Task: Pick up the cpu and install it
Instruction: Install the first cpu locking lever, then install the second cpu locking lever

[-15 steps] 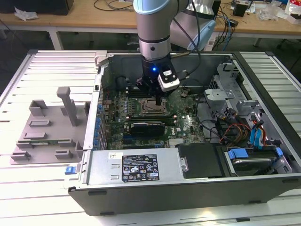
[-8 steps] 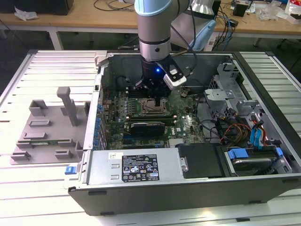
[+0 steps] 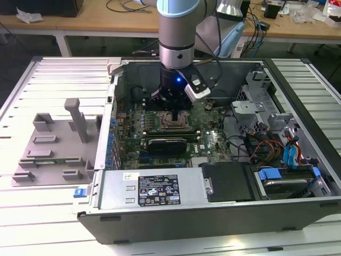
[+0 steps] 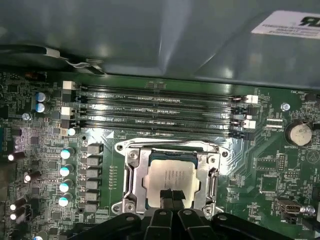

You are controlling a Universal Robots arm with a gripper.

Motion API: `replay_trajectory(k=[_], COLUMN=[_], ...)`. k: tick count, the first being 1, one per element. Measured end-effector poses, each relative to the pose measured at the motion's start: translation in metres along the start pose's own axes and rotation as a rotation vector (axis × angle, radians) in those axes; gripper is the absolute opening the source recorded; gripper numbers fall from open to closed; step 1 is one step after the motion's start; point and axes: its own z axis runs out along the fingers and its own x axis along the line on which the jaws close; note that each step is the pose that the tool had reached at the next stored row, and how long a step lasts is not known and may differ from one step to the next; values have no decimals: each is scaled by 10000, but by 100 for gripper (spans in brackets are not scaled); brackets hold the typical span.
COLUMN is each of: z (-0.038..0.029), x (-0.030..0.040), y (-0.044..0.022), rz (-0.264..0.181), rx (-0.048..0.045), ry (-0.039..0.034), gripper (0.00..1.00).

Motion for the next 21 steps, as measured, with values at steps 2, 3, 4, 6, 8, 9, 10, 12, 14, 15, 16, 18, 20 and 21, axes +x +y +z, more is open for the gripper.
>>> replay_trajectory(k=[2,3,4,6,8,9,10,12,14,15,16,18,20,21], z=[-94,-106,-108,-109,-115,-115,-116,-116,-117,-118,-119,-119,-137,-166], x=[-3,-4,-4,-4,-4,-4,-4,-4,-4,-4,-4,-4,-5,-6], y=[-5,-6,-5,-6,-6,-6,-6,-6,-6,-6,-6,-6,-7,-9], rz=[-1,-1,0,-1,-1,-1,-1,-1,-1,-1,-1,-1,-1,-1], rx=[0,-1,-1,-1,-1,-1,0,-1,-1,0,0,0,1,1], ry=[-1,-1,-1,-1,-1,-1,-1,-1,0,0,0,0,0,1], gripper=[11,11,11,11,11,11,11,11,11,11,11,11,11,11])
